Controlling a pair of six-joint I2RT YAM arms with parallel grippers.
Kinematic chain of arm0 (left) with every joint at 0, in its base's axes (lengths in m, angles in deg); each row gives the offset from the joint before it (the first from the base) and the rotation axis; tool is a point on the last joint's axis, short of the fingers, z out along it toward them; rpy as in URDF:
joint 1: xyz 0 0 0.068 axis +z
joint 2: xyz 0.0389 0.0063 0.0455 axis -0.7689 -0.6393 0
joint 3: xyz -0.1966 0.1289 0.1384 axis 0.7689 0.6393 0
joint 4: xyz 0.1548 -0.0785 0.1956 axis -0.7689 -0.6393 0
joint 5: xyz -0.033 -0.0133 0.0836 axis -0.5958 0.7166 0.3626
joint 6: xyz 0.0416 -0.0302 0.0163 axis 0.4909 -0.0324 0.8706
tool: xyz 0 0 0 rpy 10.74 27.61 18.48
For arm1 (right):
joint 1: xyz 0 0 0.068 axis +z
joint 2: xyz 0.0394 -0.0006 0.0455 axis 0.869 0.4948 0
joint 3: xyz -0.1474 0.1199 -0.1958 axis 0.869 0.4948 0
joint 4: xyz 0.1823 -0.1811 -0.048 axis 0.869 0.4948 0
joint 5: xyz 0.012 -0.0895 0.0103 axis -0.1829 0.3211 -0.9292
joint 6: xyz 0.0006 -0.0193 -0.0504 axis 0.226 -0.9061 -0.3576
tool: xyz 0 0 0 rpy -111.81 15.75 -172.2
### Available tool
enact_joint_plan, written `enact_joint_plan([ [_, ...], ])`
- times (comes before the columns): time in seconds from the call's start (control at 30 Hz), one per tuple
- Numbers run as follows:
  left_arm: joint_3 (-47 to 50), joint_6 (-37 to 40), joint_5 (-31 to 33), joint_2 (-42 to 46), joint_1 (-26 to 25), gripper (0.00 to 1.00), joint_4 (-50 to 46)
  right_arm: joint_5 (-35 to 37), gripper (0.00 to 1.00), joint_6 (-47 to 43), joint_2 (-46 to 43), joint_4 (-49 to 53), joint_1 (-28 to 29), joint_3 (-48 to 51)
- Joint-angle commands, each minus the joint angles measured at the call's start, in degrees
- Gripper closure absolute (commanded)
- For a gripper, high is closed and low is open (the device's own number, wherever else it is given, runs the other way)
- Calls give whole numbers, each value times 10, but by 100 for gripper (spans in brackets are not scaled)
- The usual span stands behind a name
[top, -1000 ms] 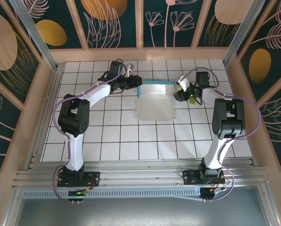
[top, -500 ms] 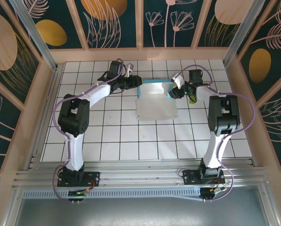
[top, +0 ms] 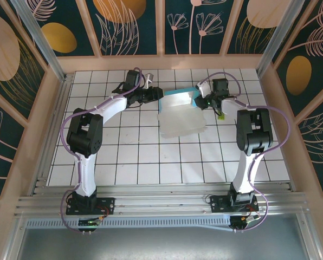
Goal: Fold the paper box
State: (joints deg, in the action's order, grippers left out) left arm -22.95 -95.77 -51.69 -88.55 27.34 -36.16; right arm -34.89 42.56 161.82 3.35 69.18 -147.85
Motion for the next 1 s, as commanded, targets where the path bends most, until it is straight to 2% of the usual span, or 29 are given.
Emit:
enact_joint_plan([
  [0.0,13,-1,-11,9,-5,60,9,24,85,51,15,-43,18,-2],
  [0.1,17,-3,-9,11,-5,60,12,67,89,107,21,-54,26,-6],
  [0.2,19,-5,-12,10,-5,60,16,105,89,165,31,-60,35,-8],
  [0.3,19,-8,-15,9,-5,60,18,137,87,173,43,-43,52,-26],
  [0.43,16,-12,-16,9,-6,60,19,95,85,206,64,-5,62,-68],
  [0.57,17,-16,-15,9,-6,60,19,136,87,268,76,-9,64,-73],
  [0.7,20,-17,-13,10,-6,60,20,149,88,334,74,-55,65,-44],
  [0.83,20,-16,-13,13,-6,60,20,169,95,344,81,-90,75,-29],
  [0.97,20,-15,-13,12,-6,60,19,181,91,329,93,-85,89,-38],
])
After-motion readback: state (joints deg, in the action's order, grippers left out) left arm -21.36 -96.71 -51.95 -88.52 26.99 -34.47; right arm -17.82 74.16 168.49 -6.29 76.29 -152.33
